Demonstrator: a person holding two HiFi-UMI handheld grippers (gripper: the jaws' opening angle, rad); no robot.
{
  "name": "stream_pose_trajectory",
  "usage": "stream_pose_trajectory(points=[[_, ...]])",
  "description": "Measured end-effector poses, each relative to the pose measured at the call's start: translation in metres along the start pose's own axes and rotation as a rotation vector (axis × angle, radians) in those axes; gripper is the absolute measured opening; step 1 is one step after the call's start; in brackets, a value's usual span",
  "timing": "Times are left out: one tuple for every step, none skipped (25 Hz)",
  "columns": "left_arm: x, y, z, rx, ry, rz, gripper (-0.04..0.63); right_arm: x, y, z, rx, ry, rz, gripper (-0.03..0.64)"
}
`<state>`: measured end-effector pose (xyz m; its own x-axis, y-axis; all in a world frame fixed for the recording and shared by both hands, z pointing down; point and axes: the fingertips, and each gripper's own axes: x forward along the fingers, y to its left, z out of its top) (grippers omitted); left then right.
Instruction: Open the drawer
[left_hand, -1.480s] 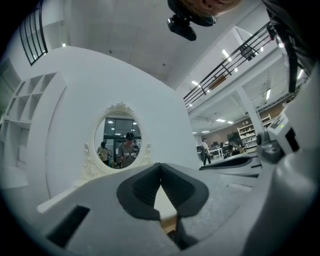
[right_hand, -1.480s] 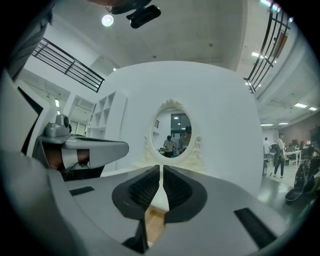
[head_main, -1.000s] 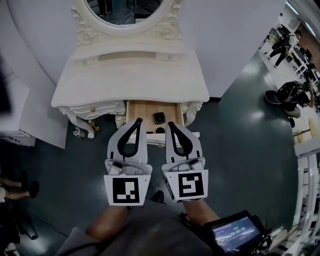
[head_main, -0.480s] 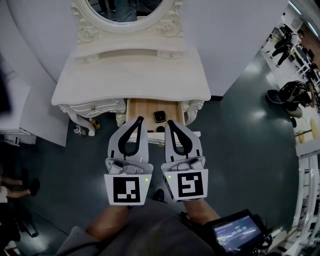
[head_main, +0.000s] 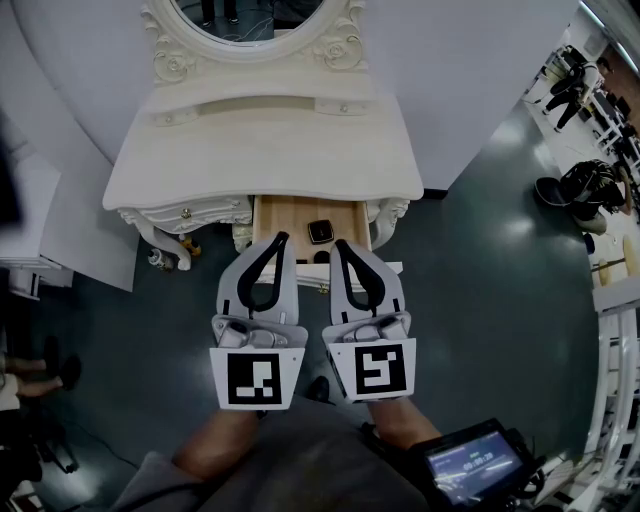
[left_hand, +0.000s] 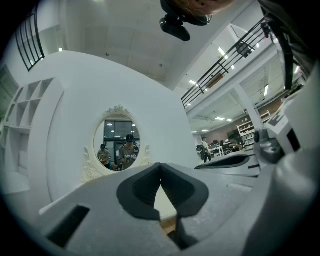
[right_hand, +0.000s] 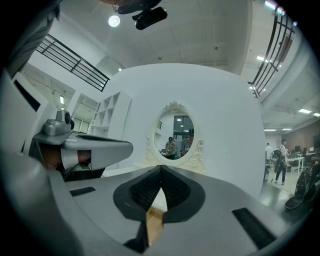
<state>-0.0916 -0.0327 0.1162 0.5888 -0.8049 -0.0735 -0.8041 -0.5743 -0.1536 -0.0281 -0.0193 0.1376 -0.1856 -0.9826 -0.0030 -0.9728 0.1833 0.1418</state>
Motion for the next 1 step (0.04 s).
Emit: stream_pose_trajectory(points=[[0.0001,-0.0001,-0.0001,0.000,0.000,-0.001,0.011,0.0001,0.0000,0.0001,0.001,-0.001,0.000,0.012]])
